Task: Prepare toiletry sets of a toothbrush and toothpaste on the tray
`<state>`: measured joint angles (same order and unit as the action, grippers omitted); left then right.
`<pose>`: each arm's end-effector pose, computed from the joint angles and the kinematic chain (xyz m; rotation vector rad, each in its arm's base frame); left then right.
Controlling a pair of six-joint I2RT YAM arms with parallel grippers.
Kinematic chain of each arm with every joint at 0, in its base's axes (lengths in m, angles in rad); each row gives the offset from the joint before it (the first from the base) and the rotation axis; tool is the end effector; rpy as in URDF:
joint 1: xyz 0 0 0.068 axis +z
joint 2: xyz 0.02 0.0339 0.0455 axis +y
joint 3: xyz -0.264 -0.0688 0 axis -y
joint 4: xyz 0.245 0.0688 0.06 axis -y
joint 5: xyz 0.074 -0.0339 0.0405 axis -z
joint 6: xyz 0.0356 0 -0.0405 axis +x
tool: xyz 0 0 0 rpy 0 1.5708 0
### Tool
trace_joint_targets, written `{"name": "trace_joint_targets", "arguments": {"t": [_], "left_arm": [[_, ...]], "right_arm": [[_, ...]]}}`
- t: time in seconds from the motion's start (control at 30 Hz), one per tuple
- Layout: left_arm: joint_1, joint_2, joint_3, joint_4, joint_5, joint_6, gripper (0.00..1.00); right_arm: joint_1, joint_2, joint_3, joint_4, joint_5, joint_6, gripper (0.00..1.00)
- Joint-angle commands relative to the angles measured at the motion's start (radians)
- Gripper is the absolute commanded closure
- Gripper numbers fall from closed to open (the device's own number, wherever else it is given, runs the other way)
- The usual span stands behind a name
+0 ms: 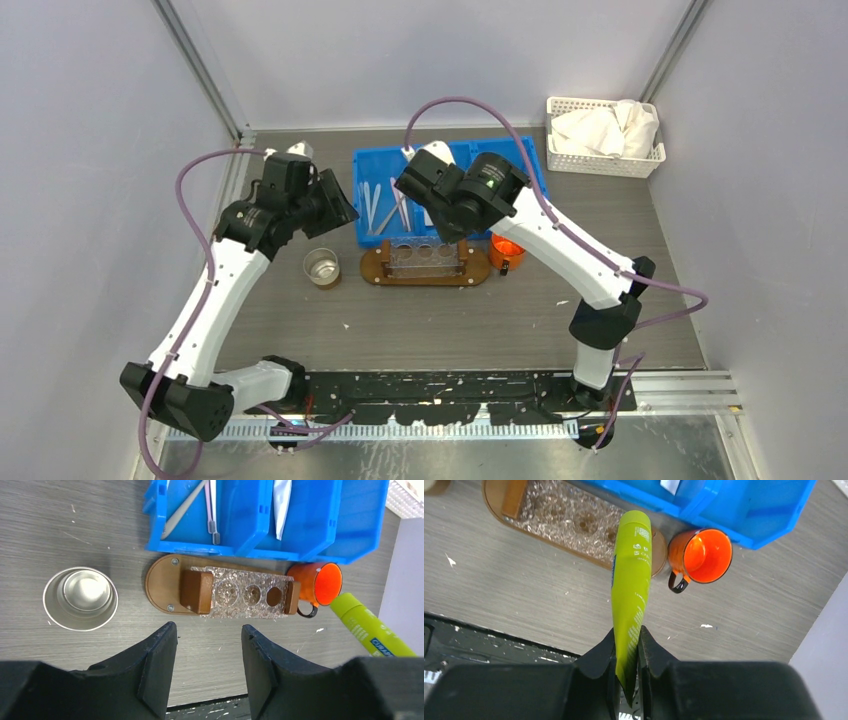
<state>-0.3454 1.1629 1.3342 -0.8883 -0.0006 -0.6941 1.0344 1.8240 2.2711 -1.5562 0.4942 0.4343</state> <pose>0.2156 -0.0775 0.3847 -0.4075 2.3115 -0.5296 0.1822 0.2733 0.4348 -0.5915 2.4085 -0.0736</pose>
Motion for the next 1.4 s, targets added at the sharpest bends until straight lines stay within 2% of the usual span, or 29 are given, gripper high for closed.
{"name": "trace_joint_targets", "arguments": {"t": [0.0, 0.3, 0.7, 0.97, 1.37], "left_arm": [[-0.005, -0.008, -0.026, 0.072, 0.060, 0.036, 0.49], [-0.007, -0.012, -0.073, 0.100, 0.080, 0.038, 0.49], [-0.009, -0.019, -0.119, 0.123, 0.080, 0.039, 0.49], [-0.009, -0.028, -0.129, 0.123, 0.076, 0.044, 0.49], [-0.009, -0.030, -0.134, 0.127, 0.067, 0.045, 0.49]], "right_arm": [[-0.022, -0.040, -0.071, -0.034, -0.049, 0.019, 0.99], [-0.053, -0.044, -0.227, 0.037, -0.137, -0.016, 0.99], [-0.063, 0.023, -0.235, 0.120, -0.202, -0.068, 0.99], [-0.097, 0.012, -0.319, 0.202, -0.222, -0.077, 0.99], [-0.141, 0.008, -0.327, 0.254, -0.237, -0.111, 0.99]]}}
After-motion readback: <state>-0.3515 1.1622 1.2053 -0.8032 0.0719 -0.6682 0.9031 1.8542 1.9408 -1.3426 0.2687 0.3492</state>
